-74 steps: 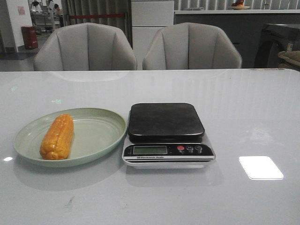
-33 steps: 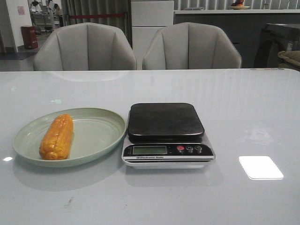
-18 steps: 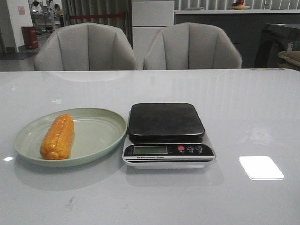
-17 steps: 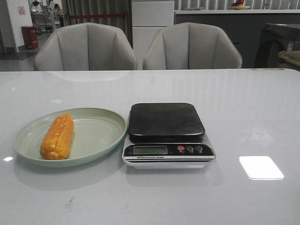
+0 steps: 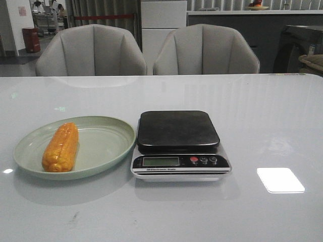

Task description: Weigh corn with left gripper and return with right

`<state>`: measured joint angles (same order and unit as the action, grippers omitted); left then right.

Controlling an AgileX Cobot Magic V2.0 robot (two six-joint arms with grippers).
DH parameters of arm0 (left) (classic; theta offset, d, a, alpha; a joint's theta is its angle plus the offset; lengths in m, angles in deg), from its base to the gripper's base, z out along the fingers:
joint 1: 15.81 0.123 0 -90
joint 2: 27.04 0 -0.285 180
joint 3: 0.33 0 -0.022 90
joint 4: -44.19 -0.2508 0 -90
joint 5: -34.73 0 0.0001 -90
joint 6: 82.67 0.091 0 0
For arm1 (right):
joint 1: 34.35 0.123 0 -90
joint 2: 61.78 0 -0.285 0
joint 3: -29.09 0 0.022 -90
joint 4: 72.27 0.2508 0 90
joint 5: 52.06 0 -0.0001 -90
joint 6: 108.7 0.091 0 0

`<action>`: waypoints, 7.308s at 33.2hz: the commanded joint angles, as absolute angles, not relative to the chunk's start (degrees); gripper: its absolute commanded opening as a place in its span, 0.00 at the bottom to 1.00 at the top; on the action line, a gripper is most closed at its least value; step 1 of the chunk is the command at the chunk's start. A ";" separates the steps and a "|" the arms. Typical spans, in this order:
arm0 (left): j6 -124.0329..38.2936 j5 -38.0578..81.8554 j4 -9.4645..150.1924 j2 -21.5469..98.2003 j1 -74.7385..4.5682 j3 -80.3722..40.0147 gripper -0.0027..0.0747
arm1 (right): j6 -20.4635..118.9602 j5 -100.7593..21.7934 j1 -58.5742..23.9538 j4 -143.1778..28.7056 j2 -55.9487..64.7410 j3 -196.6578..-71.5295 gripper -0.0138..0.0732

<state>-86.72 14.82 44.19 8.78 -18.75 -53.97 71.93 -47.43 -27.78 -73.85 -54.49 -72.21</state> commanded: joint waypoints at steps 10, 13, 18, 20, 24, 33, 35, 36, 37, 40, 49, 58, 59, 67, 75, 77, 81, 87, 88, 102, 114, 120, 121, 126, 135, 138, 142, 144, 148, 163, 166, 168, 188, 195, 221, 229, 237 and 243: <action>-86.98 18.36 41.55 11.94 -26.88 -50.70 0.70 | 71.63 -51.69 -28.12 -73.88 -55.61 -71.62 0.36; -86.98 18.25 41.55 13.49 -27.77 -48.50 0.79 | 71.63 -51.69 -28.12 -73.88 -55.61 -71.62 0.36; -86.98 17.14 42.70 19.54 -30.21 -43.83 0.79 | 71.63 -51.69 -28.12 -73.88 -55.61 -71.62 0.36; -86.98 15.64 42.81 23.24 -31.72 -41.66 0.79 | 71.63 -51.69 -28.12 -73.88 -55.61 -71.62 0.36; -86.98 12.02 42.81 31.45 -35.09 -37.20 0.79 | 71.63 -51.69 -28.12 -73.88 -55.61 -71.62 0.36; -87.09 7.26 44.19 49.92 -37.84 -28.03 0.77 | 71.63 -51.69 -28.12 -73.88 -55.61 -71.62 0.36; -87.90 6.38 45.01 53.69 -37.84 -26.11 0.77 | 71.63 -51.69 -28.12 -73.88 -55.61 -71.62 0.36; -88.33 6.08 45.34 55.29 -37.84 -25.28 0.77 | 71.63 -51.69 -28.12 -73.88 -55.61 -71.62 0.36; -88.46 6.08 45.93 57.14 -37.84 -24.53 0.77 | 71.63 -51.69 -28.12 -73.88 -55.61 -71.62 0.36; -88.46 6.08 49.20 61.07 -37.84 -22.33 0.77 | 71.63 -51.69 -28.12 -73.88 -55.61 -71.62 0.36; -88.46 5.63 51.46 71.75 -37.73 -18.91 0.77 | 71.63 -51.69 -28.12 -73.88 -55.61 -71.62 0.36; -88.33 6.73 55.29 79.08 -37.73 -18.91 0.76 | 71.63 -51.69 -28.12 -73.88 -55.66 -71.62 0.36; -88.07 6.73 55.70 79.75 -37.73 -18.91 0.74 | 71.63 -51.69 -28.12 -73.88 -55.66 -71.62 0.36; -87.91 5.71 57.70 80.67 -37.73 -16.76 0.30 | 71.63 -51.69 -28.12 -73.88 -55.66 -71.62 0.36; -87.91 5.69 66.13 80.67 -38.33 -9.50 0.20 | 71.63 -51.69 -28.12 -73.88 -55.66 -71.62 0.36; -87.91 6.47 66.80 80.67 -38.95 -8.38 0.20 | 71.63 -51.69 -28.12 -73.88 -55.66 -71.62 0.36; -87.91 6.94 66.83 81.01 -41.33 -5.85 0.20 | 71.63 -51.69 -28.12 -73.88 -55.66 -71.62 0.36; -87.91 7.36 66.83 82.84 -46.28 -1.42 0.20 | 71.63 -51.69 -28.12 -73.88 -55.66 -71.62 0.36; -87.91 7.51 66.83 83.28 -46.83 -0.84 0.20 | 71.63 -51.69 -28.12 -73.88 -55.66 -71.62 0.36; -87.91 7.56 69.23 91.08 -53.11 6.64 0.22 | 71.63 -51.69 -28.12 -73.88 -55.66 -71.62 0.36; -87.91 5.40 70.83 92.47 -52.98 8.60 0.73 | 71.63 -51.69 -28.12 -73.88 -55.66 -71.62 0.36; -87.88 1.51 67.64 90.81 -52.98 12.52 0.72 | 71.63 -51.69 -28.12 -73.88 -55.66 -71.62 0.36; -87.88 1.34 67.19 90.06 -52.98 12.50 0.72 | 71.63 -51.69 -28.12 -73.88 -55.66 -71.62 0.36; -87.88 -3.47 63.64 85.06 -51.76 12.50 0.72 | 71.63 -51.69 -28.12 -73.88 -55.66 -71.62 0.36; -87.88 -8.47 55.98 70.63 -50.10 8.26 0.72 | 71.63 -51.69 -28.12 -73.88 -55.66 -71.62 0.36; -87.88 -8.36 54.71 65.56 -50.10 4.75 0.72 | 71.63 -51.69 -28.12 -73.88 -55.66 -71.62 0.36; -87.88 -7.67 51.45 57.51 -50.10 -1.05 0.72 | 71.63 -51.69 -28.12 -73.88 -55.66 -71.62 0.36; -87.88 -7.67 49.49 53.49 -50.10 -4.01 0.72 | 71.63 -51.69 -28.12 -73.88 -55.66 -71.62 0.36; -87.88 -7.67 45.61 45.41 -50.10 -10.05 0.72 | 71.63 -51.69 -28.12 -73.88 -55.66 -71.62 0.36; -87.88 -7.67 40.36 14.29 -50.10 -29.05 0.72 | 71.63 -51.69 -28.12 -73.88 -55.61 -71.62 0.36; -87.88 -7.92 40.36 7.29 -50.10 -32.18 0.72 | 71.63 -51.69 -28.12 -73.88 -55.61 -71.62 0.36; -87.88 -7.92 40.36 3.13 -50.10 -34.27 0.72 | 71.63 -51.69 -28.12 -73.88 -55.61 -71.62 0.36; -86.31 -5.91 40.14 -19.15 -50.10 -49.21 0.19 | 71.63 -52.06 -28.12 -74.80 -55.61 -71.62 0.36; -86.31 -4.38 40.14 -19.15 -50.10 -50.11 0.19 | 71.63 -57.04 -28.12 -75.86 -55.61 -71.62 0.36; -86.31 -4.38 40.28 -19.15 -50.10 -50.11 0.19 | 71.63 -43.27 -28.12 -74.62 -36.13 -96.74 0.36; -86.31 -4.38 40.28 -19.15 -50.10 -50.11 0.19 | 71.63 -38.46 -28.12 -74.33 -36.13 -96.74 0.36; -86.31 -4.38 40.28 -19.15 -50.10 -50.11 0.19 | 71.69 -38.25 -28.12 -67.13 -36.13 -96.74 0.59; -86.31 -4.38 40.28 -19.15 -50.10 -50.11 0.19 | 71.69 -38.33 -27.01 -67.13 -35.28 -97.39 0.86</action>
<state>-86.27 -8.91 40.32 -19.60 -50.14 -51.44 71.93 -34.11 -27.76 -67.43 -36.81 -94.74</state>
